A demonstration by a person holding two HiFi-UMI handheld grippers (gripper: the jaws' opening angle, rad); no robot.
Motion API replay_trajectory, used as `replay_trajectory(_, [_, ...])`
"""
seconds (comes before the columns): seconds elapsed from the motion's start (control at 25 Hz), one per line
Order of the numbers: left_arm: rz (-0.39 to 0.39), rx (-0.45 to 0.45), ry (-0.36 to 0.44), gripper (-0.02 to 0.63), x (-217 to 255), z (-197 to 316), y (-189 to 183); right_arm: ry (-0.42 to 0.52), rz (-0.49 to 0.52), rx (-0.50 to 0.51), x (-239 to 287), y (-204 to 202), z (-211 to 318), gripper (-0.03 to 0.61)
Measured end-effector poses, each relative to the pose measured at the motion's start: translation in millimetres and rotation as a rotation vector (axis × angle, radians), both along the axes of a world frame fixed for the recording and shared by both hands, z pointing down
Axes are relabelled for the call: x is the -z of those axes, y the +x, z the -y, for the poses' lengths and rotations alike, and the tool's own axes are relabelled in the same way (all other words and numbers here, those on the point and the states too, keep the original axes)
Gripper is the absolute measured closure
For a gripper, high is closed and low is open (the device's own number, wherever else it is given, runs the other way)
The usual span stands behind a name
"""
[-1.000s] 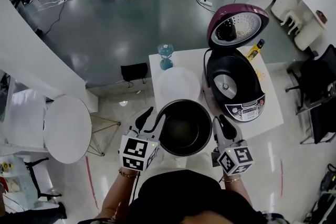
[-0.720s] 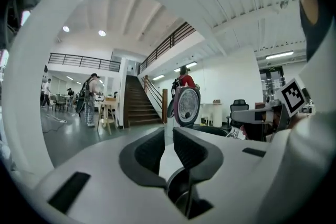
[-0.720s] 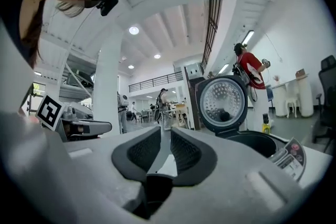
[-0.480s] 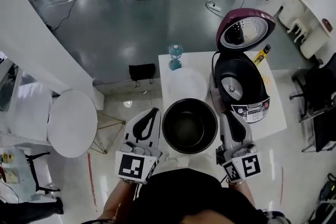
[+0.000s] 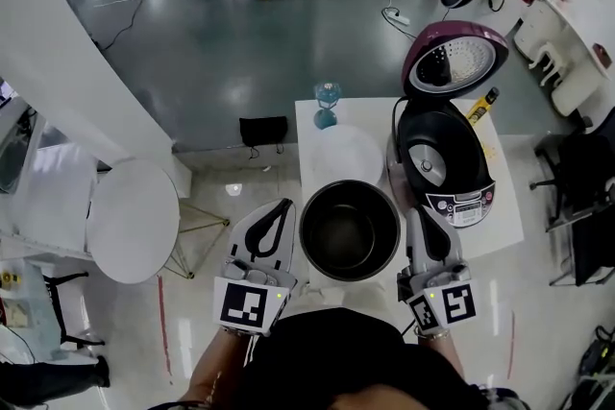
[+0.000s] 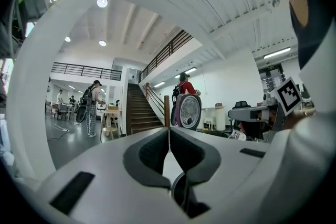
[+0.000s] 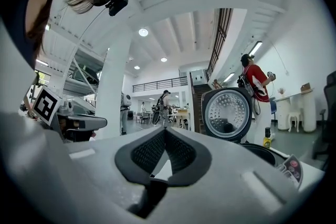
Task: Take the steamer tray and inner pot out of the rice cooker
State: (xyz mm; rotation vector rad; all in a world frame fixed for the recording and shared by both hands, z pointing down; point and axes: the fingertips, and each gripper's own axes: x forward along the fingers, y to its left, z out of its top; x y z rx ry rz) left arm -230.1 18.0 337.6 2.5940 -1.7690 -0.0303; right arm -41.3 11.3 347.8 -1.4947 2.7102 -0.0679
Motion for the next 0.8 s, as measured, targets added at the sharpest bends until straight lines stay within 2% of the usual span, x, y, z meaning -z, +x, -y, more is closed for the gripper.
replay_trajectory(0.24, [0.006,0.012,0.004,0.607,-1,0,1,-0.001,-0.020,-0.008,-3,3,0,0.572])
replay_trajectory(0.52, [0.049,0.012,0.001,0.607,-5,-4,4,-0.013,-0.027,-0.010,-7,5,-3,0.572])
replay_trajectory(0.8, [0.009,-0.007,-0.037,0.607,-6,-6,5,-0.026,-0.039,-0.003,-11,5,-6,0.572])
